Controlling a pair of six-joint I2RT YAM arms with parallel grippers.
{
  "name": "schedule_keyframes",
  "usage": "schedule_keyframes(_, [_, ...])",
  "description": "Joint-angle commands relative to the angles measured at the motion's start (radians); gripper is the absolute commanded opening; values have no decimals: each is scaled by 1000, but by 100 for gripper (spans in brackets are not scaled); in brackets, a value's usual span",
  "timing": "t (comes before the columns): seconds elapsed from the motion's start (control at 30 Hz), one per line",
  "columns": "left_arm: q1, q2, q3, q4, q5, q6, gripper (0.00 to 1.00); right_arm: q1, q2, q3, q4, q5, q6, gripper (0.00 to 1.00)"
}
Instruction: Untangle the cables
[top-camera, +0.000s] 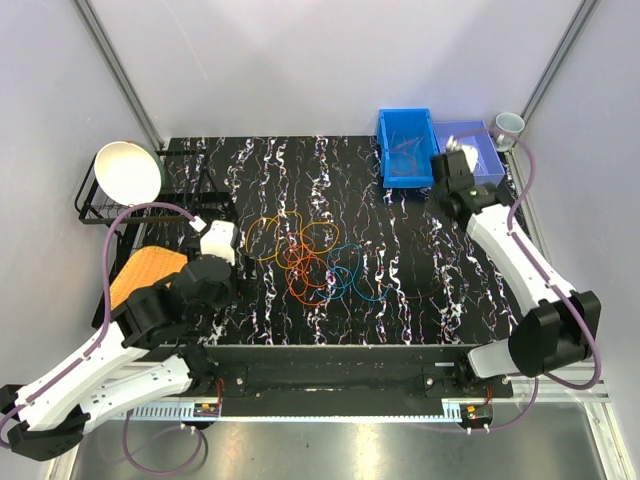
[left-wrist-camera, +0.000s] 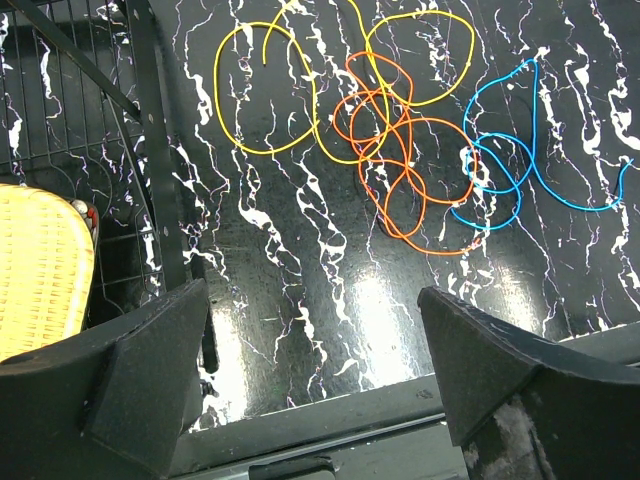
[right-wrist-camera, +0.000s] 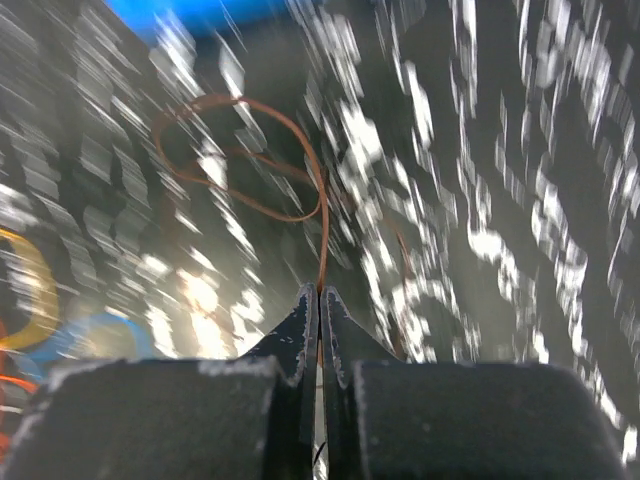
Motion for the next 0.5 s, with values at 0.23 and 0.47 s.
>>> schedule_keyframes(0.23, [3,-21,2,47,-26,2,90,-164,45,-245,83,-122,95,0])
schedule_keyframes(0.47, [3,-29,0,47,-29,0,90,-178,134,-270,112,-104,78,29])
